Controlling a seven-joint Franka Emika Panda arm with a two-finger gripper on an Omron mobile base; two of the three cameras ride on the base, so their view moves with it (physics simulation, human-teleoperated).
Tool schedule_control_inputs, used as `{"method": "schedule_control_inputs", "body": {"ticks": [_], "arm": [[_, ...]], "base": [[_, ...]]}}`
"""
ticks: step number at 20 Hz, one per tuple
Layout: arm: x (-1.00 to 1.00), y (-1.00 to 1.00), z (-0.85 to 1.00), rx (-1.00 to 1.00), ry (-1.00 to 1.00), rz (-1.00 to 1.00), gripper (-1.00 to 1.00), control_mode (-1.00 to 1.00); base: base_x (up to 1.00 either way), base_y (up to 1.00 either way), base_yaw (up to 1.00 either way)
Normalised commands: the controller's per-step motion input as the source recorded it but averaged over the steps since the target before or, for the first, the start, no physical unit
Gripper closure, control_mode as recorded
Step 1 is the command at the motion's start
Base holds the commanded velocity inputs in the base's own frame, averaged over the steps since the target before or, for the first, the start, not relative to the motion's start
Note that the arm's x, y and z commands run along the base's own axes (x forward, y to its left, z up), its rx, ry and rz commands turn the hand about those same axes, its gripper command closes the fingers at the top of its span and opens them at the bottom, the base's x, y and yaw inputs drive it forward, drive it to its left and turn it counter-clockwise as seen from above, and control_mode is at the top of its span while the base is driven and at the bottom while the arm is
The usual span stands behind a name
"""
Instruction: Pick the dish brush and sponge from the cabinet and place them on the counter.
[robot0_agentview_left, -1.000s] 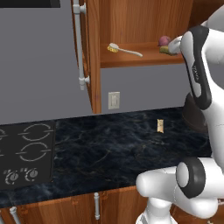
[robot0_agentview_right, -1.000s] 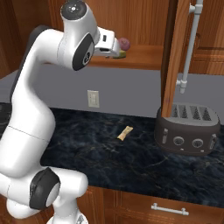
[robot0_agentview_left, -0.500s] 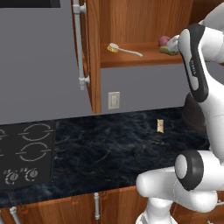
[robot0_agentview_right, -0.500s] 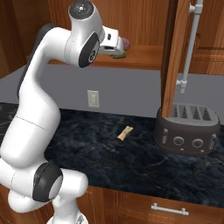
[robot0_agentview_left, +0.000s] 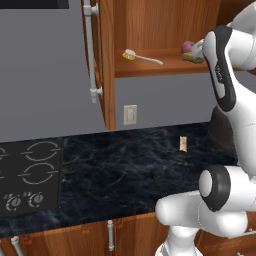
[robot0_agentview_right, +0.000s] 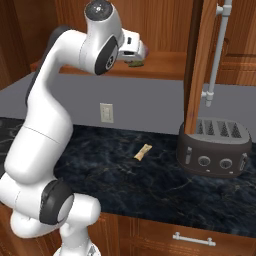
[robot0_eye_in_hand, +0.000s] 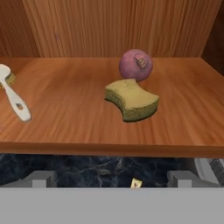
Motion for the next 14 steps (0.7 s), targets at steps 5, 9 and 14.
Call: {"method": "schedule_control_inputs", "body": {"ticks": [5, 9, 14], "arm": [[0.09, -0.12, -0.05, -0.01, 0.0, 0.0, -1.0, -1.0], [0.1, -0.1, -0.08, 0.0, 0.0, 0.01, -1.0, -1.0], [0.13, -0.01, 0.0, 0.0, 0.0, 0.01, -1.0, -1.0]], "base": [[0.0, 0.0, 0.0], [0.0, 0.0, 0.0], [0.0, 0.0, 0.0]]}}
